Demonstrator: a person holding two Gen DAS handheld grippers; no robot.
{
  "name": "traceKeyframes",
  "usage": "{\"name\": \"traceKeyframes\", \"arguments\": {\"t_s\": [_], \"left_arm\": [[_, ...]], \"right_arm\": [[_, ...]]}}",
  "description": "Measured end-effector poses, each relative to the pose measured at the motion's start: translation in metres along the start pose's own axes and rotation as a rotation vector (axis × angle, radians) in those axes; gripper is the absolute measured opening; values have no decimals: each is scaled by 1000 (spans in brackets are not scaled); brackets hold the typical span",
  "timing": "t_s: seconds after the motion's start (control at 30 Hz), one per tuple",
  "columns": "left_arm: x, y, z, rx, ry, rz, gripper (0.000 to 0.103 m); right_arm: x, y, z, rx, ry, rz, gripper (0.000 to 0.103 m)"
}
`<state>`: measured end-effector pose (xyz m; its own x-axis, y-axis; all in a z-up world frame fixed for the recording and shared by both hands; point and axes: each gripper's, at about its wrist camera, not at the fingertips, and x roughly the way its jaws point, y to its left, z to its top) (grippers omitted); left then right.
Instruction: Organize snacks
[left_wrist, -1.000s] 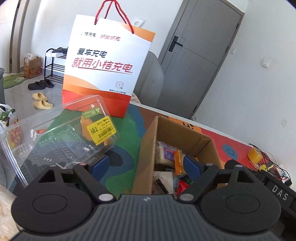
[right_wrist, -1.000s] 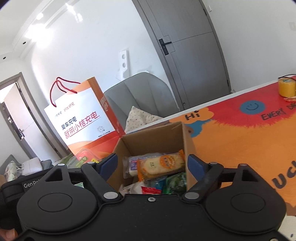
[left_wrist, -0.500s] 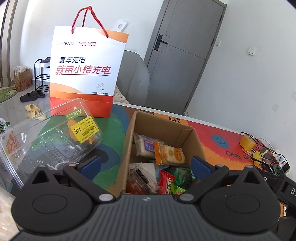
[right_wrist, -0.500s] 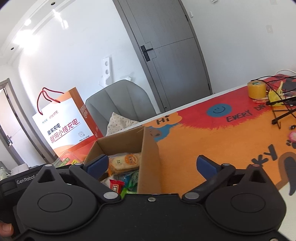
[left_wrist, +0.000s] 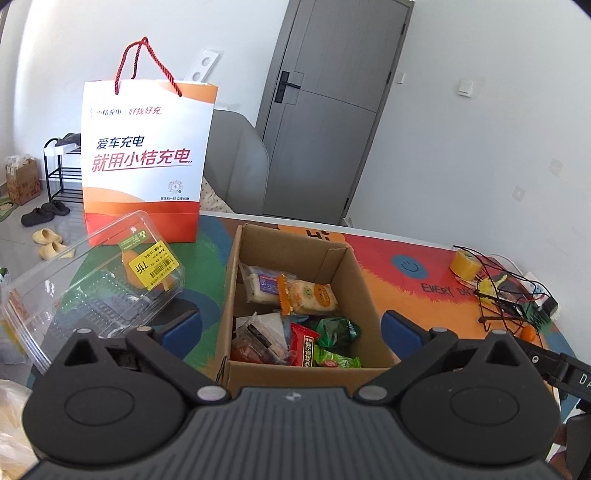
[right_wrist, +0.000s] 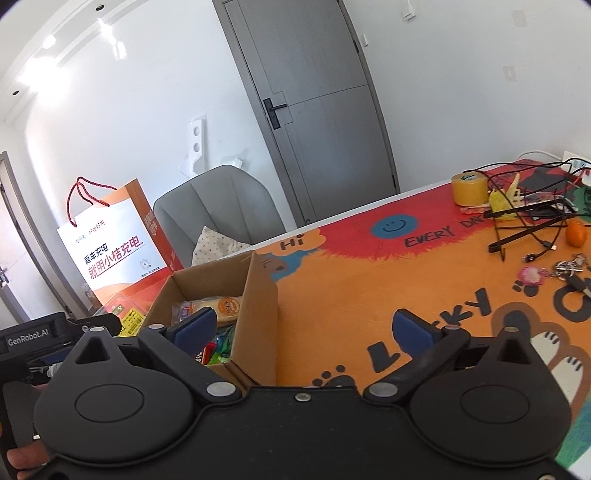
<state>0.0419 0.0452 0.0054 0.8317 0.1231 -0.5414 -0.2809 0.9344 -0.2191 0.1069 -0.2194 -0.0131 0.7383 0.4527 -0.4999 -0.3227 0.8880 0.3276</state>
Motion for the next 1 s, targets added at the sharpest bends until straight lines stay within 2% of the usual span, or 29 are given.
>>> {"name": "traceKeyframes", "arguments": {"t_s": [0.37,0.57,0.77,1.0], "left_arm": [[-38,-5,-3,65,-35,-23,103],[-53,-9,-10,95,-21,-73,103],[-66,-8,-11,142,-31,-83,103],[-71,-1,-12,158,-26,-83,103]], "right_arm": [[-41,-9,-6,-12,-3,-80,103],[-62,-11,-8,-12,-8,-97,103],[-76,-9,-12,-34,6,-69,103],[-83,-5,-10,-35,13,-91,103]]}}
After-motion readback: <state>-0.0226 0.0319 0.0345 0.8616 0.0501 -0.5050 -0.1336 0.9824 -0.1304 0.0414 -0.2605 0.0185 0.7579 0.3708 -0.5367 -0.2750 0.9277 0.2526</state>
